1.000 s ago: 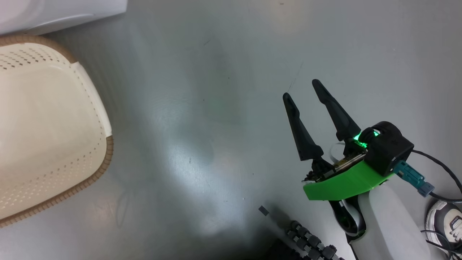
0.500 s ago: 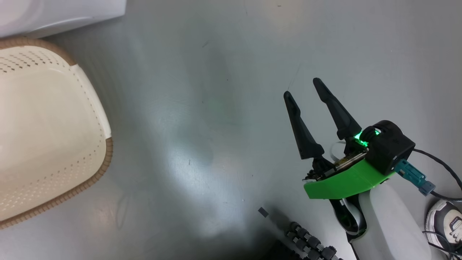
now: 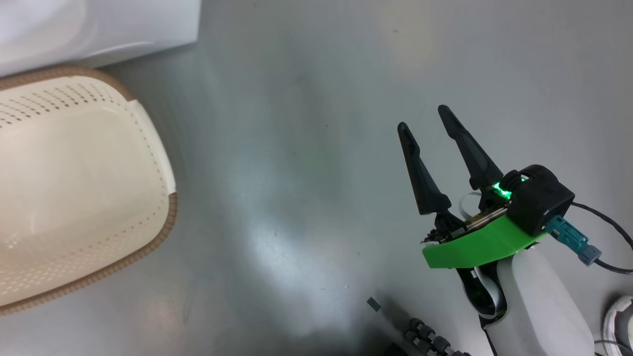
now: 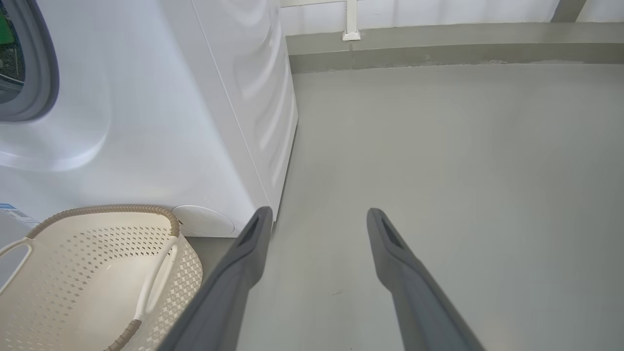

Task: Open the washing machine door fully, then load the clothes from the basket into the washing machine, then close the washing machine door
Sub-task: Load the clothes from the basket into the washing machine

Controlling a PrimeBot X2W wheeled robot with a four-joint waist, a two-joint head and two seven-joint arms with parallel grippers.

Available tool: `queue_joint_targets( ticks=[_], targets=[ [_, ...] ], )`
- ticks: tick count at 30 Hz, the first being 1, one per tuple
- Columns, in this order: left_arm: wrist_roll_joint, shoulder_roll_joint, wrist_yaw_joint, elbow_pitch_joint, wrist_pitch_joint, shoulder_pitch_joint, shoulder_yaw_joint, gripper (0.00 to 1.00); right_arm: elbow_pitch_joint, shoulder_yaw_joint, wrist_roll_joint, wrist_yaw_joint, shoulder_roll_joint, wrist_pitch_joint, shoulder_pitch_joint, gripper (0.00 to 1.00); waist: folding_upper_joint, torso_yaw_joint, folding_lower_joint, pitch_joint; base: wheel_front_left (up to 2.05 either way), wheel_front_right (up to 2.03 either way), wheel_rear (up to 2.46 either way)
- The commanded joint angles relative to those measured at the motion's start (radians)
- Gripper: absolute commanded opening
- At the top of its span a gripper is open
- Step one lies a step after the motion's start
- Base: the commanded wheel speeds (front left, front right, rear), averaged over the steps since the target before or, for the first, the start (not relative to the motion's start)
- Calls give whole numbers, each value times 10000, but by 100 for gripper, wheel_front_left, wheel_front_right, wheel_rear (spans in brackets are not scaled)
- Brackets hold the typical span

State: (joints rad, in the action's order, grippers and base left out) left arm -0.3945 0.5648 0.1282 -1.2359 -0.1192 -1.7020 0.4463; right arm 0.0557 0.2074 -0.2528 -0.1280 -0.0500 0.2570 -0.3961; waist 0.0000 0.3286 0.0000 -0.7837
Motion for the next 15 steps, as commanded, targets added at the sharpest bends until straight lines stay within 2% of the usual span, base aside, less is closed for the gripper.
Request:
queue_joint_targets(
  ticks=[1,15],
  targets=[
    [-114,259,25,165,-113,276,42,100,-163,100,103,-27,-3,48,121,100,0,-207,0,285,0,0,0],
    [-1481,-39,25,808,-691,3022,627,100,72,-374,405,-27,-3,48,369,100,0,-743,0,1822,0,0,0]
  ],
)
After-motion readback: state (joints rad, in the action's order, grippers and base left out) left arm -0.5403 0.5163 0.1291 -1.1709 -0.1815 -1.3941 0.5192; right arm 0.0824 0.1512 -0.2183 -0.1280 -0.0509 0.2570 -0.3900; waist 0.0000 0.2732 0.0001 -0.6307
